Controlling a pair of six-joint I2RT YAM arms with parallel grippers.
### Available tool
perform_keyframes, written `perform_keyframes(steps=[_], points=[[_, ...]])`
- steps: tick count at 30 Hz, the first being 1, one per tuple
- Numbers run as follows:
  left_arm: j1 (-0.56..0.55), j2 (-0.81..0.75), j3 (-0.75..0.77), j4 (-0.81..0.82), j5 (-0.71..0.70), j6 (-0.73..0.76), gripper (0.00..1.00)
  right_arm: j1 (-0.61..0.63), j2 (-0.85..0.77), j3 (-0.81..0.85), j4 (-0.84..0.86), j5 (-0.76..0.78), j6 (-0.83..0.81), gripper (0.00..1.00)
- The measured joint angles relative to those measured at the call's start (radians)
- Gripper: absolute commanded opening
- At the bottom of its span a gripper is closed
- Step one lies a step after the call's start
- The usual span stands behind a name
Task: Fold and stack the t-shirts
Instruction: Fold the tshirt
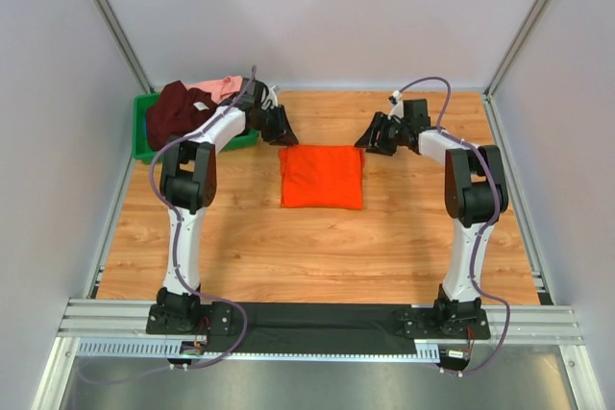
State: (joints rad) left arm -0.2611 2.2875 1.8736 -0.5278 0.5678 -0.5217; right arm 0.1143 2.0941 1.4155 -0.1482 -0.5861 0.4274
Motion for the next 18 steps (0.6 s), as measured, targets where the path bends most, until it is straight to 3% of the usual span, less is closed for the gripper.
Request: perform_keyframes(steps=[9,18], points=[[0.0,0.101,0.093,-0.029,-0.022,0.008,0.31,0.0,0.012,-0.004,0.014,0.008,0.002,0.53],[0.0,0.103,0.098,-0.031,-0.027,0.01,0.33,0.0,0.065,-0.004,0.034,0.007,0.013,0.35]])
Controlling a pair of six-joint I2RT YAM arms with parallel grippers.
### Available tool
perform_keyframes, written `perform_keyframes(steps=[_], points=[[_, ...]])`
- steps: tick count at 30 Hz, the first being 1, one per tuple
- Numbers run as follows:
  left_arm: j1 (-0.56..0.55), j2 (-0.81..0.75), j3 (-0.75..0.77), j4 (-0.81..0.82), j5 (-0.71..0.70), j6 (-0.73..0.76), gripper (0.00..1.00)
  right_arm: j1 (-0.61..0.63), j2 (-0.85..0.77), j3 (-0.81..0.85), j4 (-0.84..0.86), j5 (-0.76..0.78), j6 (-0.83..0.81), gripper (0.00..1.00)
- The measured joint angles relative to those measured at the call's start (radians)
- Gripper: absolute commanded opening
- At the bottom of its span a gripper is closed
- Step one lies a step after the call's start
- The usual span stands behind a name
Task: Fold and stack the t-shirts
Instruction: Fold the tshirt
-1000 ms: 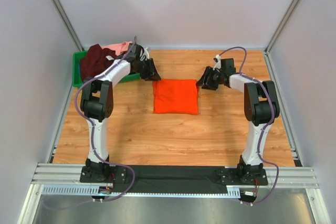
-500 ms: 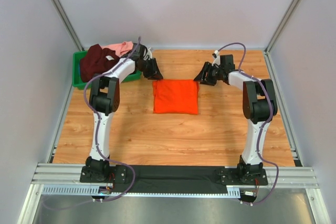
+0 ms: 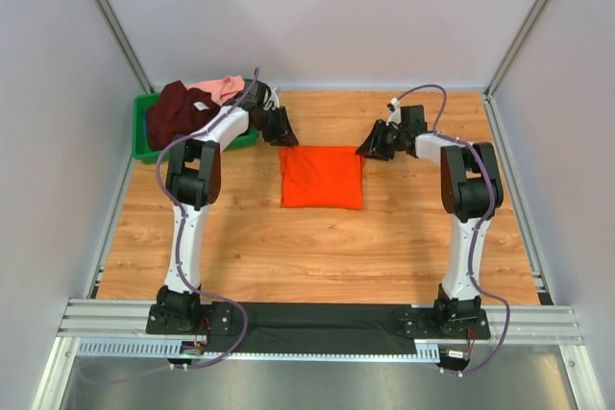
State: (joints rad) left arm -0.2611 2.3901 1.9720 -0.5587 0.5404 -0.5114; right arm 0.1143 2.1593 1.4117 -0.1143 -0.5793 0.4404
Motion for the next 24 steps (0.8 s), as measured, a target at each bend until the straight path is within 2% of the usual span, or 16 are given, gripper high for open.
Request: perform_keyframes(steps=[4,7,9,10,13,17,20,24], points=[[0.001,0.003,0.0,0.0,-0.001,0.0,0.33,0.0,0.01,0.001,0.007,-0.005,0.01,0.27],[0.003,0.006,0.0,0.0,-0.001,0.0,0.33,0.0,0.014,0.007,0.002,-0.002,0.013,0.27],[0.006,0.014,0.013,-0.01,0.0,-0.001,0.32,0.0,0.014,0.011,-0.002,0.002,0.016,0.32],[0.008,0.02,0.027,-0.018,-0.002,-0.001,0.32,0.0,0.014,0.017,-0.011,0.003,0.016,0.39],[0.012,0.028,0.077,-0.056,-0.007,-0.008,0.33,0.0,0.013,0.037,-0.028,0.005,0.019,0.5],[0.015,-0.012,0.116,-0.096,-0.008,-0.008,0.34,0.0,-0.015,0.042,-0.063,0.016,0.019,0.59],[0.015,-0.094,0.105,-0.139,-0.01,0.001,0.35,0.0,-0.061,0.033,-0.084,0.014,0.015,0.64],[0.016,-0.297,-0.015,-0.155,0.006,0.018,0.34,0.005,-0.12,0.024,-0.13,0.007,-0.021,0.64]])
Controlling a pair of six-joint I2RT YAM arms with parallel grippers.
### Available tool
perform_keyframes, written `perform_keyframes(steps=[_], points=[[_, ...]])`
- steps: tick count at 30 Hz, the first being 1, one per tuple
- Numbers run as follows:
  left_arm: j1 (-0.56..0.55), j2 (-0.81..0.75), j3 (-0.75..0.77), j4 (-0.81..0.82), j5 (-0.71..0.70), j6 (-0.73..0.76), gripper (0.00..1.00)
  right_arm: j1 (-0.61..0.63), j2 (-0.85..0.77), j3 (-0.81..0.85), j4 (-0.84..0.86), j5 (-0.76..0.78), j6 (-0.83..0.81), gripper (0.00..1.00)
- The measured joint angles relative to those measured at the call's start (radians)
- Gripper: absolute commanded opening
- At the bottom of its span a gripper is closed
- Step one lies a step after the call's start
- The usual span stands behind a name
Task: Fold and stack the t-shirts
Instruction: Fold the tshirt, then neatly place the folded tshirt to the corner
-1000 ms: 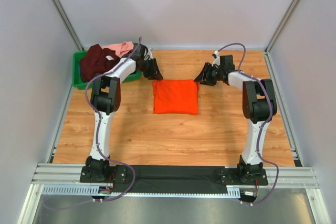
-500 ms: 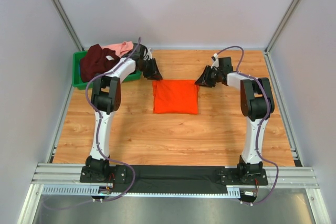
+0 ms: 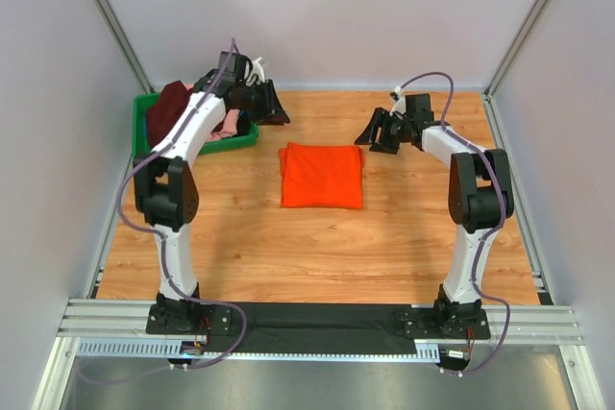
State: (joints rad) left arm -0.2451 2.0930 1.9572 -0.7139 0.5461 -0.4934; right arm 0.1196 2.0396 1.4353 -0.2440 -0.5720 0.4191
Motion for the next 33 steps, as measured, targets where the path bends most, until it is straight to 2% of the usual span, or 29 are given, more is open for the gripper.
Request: perform_keyframes(steps=[4,7,11,17,25,26,28,29,33], points=[[0.0,-0.239,-0.198,0.011,0.034,0.021,0.34,0.015,-0.008,-0.011,-0.05,0.0,-0.055,0.62],[-0.001,-0.354,-0.33,0.007,0.03,0.047,0.34,0.024,-0.005,-0.031,-0.1,0.016,-0.088,0.62],[0.0,-0.404,-0.43,-0.001,0.034,0.072,0.34,0.028,0.003,-0.06,-0.118,0.027,-0.108,0.61],[0.0,-0.461,-0.526,-0.033,0.037,0.098,0.34,0.04,0.003,-0.1,-0.095,0.014,-0.112,0.5],[0.0,-0.513,-0.526,-0.038,0.037,0.131,0.34,0.055,0.028,-0.102,-0.078,-0.006,-0.098,0.23],[0.0,-0.513,-0.528,-0.038,0.036,0.132,0.34,0.055,0.032,-0.101,-0.077,-0.01,-0.098,0.15],[0.0,-0.513,-0.53,-0.04,0.036,0.133,0.34,0.055,0.039,-0.1,-0.077,-0.011,-0.095,0.08],[0.0,-0.513,-0.531,-0.041,0.036,0.133,0.34,0.055,0.043,-0.097,-0.08,-0.01,-0.094,0.01],[0.0,-0.511,-0.544,-0.039,0.039,0.133,0.34,0.054,0.064,-0.057,-0.106,-0.006,-0.091,0.0]])
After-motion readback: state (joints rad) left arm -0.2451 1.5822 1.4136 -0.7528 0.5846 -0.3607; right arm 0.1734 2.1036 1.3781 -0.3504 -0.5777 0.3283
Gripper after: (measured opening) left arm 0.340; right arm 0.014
